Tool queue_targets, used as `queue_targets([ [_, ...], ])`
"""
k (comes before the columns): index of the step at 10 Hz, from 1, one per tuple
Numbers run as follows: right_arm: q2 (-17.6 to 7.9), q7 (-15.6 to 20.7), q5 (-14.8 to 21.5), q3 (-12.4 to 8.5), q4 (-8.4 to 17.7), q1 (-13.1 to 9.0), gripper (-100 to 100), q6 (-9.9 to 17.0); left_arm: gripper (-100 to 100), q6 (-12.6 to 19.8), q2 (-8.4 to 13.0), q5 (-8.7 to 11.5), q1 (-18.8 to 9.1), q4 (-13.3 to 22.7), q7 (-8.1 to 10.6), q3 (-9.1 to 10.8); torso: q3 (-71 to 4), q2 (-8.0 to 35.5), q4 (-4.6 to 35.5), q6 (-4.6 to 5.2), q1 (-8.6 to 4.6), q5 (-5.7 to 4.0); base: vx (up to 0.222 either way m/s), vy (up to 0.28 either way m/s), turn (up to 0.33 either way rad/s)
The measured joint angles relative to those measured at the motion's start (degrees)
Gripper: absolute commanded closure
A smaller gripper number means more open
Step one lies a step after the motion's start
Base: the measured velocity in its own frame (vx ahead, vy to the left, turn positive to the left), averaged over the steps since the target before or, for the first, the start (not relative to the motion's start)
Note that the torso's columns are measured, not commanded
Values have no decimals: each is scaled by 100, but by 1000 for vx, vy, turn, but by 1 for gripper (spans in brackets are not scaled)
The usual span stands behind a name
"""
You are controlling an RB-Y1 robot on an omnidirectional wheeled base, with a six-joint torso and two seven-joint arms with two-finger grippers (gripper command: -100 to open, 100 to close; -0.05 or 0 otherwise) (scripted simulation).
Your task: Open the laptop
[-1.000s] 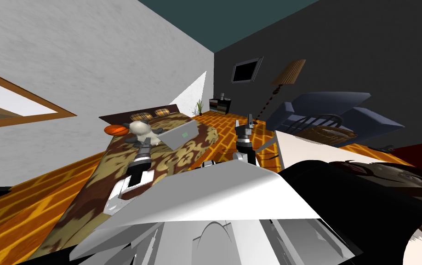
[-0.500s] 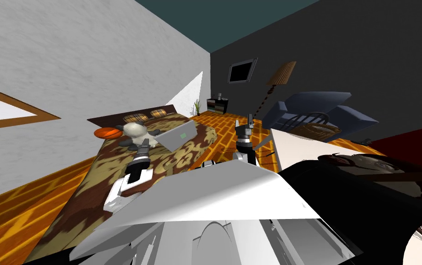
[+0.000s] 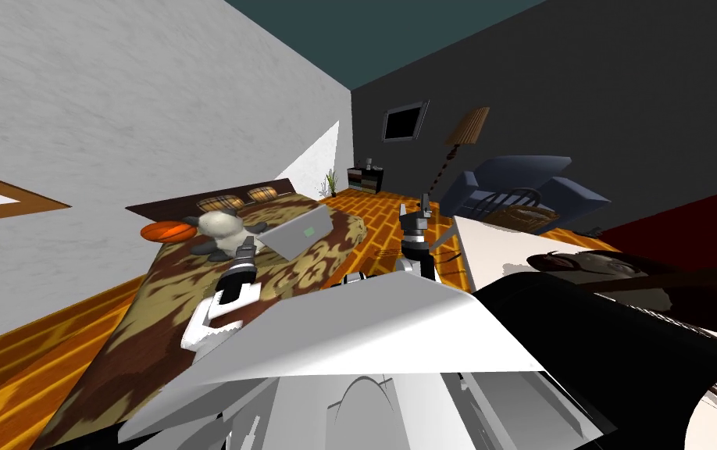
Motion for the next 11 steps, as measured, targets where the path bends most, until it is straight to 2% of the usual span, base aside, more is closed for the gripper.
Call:
queue_targets([
  [7, 0, 0, 0, 0, 0, 0, 0, 0, -100, 794, 93, 393, -309, 219, 157, -176, 1, 1, 0, 0, 1, 1, 3, 25, -59],
  [8, 0, 0, 0, 0, 0, 0, 0, 0, -100, 816, 92, 399, -314, 225, 162, -180, 1, 2, 1, -2, -5, -1, 58, 32, 93],
  [11, -1, 0, 0, -1, 0, 2, 0, 0, -100, 893, -55, 352, -124, -135, 118, -341, -8, -13, -4, 1, 7, 3, 92, 55, 94],
])
